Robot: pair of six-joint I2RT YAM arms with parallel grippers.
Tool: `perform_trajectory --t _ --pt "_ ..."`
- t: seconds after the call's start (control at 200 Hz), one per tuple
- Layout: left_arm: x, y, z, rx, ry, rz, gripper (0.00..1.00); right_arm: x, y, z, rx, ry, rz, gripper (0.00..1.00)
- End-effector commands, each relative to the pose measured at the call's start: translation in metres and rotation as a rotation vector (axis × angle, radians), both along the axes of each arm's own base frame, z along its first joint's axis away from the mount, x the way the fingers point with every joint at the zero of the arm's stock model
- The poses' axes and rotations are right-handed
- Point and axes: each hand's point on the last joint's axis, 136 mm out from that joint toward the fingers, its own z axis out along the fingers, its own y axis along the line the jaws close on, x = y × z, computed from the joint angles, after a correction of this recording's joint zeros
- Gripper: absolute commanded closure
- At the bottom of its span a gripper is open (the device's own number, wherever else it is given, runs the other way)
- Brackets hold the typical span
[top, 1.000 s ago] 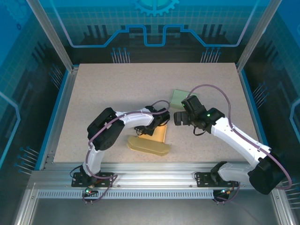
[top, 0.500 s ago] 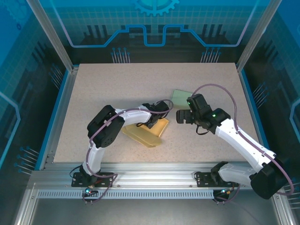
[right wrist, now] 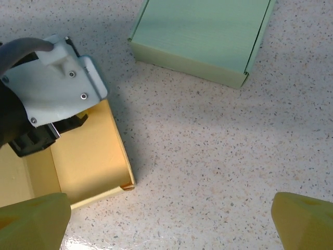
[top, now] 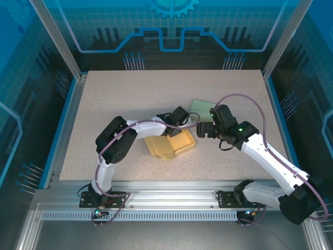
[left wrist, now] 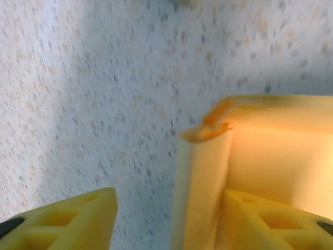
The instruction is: Fold the paper box
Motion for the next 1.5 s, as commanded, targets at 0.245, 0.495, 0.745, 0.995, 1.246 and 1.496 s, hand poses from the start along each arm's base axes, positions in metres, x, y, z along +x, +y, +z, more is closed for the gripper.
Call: perform_trajectory --t 0.245,0.495,0.745,0.995,1.246,1.496 --pt "0.018 -0.034 0.049 -0.049 -0.032 -0.094 0.07 -0.006 -0.009 0.001 0.013 0.012 -0.024 0.00" --pt "0.010 -0.025 0.099 -0.127 -0.064 -0.056 0.06 -0.004 -0.008 0.004 0.056 -0.002 -0.019 0.00" --pt "0.001 -0.017 0.070 -0.135 0.076 -0.046 0.32 -0.003 -0.006 0.001 0.069 0.004 -0.015 0.00" --pt "0.014 -0.015 0.031 -0.073 0.123 -0.038 0.36 -0.006 -0.010 0.003 0.070 -0.003 -0.020 0.00" --pt "0.027 -0.021 0.012 -0.038 0.116 -0.047 0.52 -0.005 -0.012 0.002 0.074 -0.001 -0.027 0.00" --pt "0.030 -0.012 -0.006 0.050 0.087 -0.079 0.77 -0.006 -0.014 0.000 0.075 0.004 -0.035 0.00"
